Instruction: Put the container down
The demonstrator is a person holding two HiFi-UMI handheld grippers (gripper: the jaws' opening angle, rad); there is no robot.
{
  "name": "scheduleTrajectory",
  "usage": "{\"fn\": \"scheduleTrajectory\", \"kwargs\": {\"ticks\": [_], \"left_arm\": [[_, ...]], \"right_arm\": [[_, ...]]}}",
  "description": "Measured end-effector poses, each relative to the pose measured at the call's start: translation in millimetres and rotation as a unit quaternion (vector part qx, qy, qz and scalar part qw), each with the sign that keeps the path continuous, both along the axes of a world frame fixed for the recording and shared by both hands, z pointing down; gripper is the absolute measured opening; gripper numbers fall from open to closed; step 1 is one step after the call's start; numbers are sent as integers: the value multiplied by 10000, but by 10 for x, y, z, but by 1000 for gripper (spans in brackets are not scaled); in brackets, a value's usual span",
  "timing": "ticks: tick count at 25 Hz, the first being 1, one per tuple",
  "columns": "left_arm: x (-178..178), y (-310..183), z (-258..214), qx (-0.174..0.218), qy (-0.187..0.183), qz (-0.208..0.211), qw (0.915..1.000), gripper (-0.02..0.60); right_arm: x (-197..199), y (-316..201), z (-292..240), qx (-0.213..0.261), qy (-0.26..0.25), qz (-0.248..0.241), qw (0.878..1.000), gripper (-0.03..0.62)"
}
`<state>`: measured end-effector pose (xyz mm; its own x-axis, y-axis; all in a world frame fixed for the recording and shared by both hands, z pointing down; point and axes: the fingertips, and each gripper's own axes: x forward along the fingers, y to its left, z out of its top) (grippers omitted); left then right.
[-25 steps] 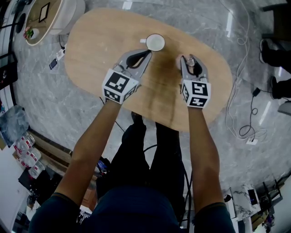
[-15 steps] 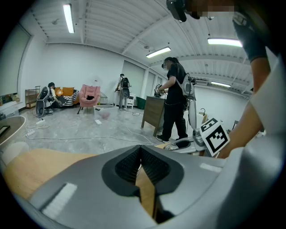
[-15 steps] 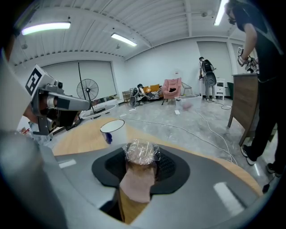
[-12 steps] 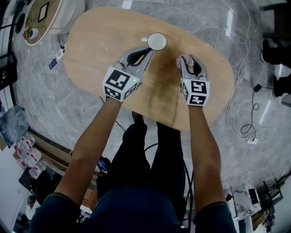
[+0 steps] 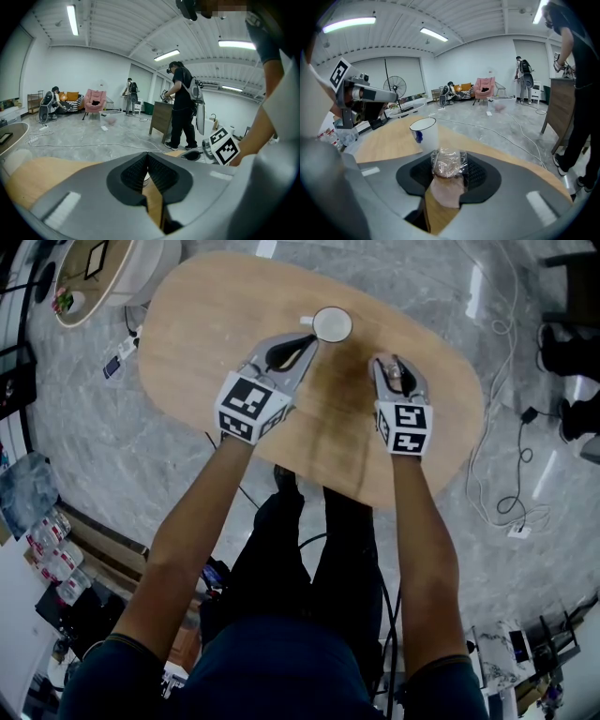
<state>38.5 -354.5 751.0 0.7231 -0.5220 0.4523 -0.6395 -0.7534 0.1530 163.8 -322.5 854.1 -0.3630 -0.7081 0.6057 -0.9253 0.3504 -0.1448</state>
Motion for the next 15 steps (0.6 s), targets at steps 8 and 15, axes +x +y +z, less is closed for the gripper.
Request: {"fn": "scheduleTrajectory", "kwargs": {"ticks": [8, 15], "left_arm": [[-66, -21, -236, 56, 2, -16, 10000, -5], [-256, -10, -558, 160, -36, -59, 9998, -4]], "right_arm": [[46, 57, -56, -308, 178, -118, 9993, 141], [133, 168, -212, -645, 191, 8, 9977, 146]]}}
